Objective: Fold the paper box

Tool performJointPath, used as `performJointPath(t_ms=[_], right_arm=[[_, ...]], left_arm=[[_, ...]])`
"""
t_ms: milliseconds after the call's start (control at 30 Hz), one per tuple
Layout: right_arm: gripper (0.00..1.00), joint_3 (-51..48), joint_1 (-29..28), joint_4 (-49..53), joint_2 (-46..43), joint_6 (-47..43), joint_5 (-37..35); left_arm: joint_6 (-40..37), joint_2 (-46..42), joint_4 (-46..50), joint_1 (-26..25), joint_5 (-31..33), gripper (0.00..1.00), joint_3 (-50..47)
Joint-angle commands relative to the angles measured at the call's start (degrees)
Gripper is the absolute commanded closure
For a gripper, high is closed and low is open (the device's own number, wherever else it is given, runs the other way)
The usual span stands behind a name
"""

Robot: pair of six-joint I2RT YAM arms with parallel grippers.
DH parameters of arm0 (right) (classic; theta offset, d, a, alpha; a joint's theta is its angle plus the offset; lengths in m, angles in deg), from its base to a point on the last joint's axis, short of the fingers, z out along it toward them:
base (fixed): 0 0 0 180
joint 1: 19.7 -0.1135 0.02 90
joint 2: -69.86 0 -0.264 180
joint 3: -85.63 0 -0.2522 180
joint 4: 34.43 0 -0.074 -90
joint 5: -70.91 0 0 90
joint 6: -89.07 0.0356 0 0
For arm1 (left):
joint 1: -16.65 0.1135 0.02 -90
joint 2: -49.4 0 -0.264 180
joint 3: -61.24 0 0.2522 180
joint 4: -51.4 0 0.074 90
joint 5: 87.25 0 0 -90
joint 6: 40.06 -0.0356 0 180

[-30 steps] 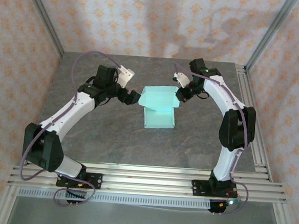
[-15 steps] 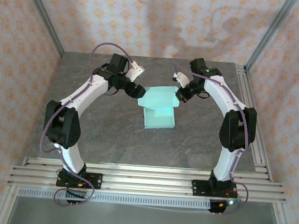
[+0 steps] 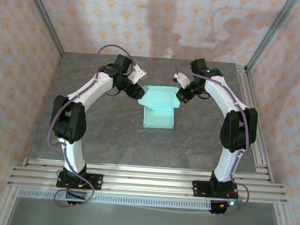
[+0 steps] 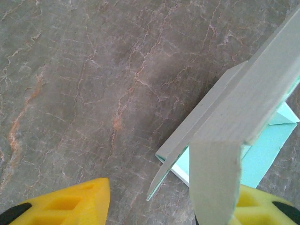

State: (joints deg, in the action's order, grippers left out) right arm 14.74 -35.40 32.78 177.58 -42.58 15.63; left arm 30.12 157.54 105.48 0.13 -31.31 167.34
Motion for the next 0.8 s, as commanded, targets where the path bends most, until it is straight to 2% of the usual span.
performJointPath(t_ms=[0, 67, 267, 333, 433, 767], right_arm=[[1.00, 0.5, 0.1, 1.7, -0.8, -0.4, 0.6], [1.00, 0.7, 0.1, 1.9, -0.6, -0.3, 0.6], [1.00, 1.1, 0.1, 2.3, -0.5, -0.4, 0.8], [1.00, 1.1, 0.1, 2.4, -0.6, -0.4, 0.9], [1.00, 1.0, 0.1, 2.6, -0.8, -0.5, 1.3], [1.00, 1.3, 0.1, 3.2, -0.8, -0.8, 1.4]], left_arm=[[-1.1, 0.9, 2.9, -0.4, 0.8, 0.58, 2.3], [-1.2, 0.9, 3.0, -0.4, 0.7, 0.64, 2.5], [-1.7, 3.0, 3.3, -0.4, 0.6, 0.73, 3.1], [-1.6, 3.3, 3.3, -0.5, 0.2, 0.73, 3.3], [-1.5, 3.6, 3.1, -0.8, 0.3, 0.66, 3.5], [-2.0, 2.6, 1.8, -1.0, 0.0, 0.67, 3.9]])
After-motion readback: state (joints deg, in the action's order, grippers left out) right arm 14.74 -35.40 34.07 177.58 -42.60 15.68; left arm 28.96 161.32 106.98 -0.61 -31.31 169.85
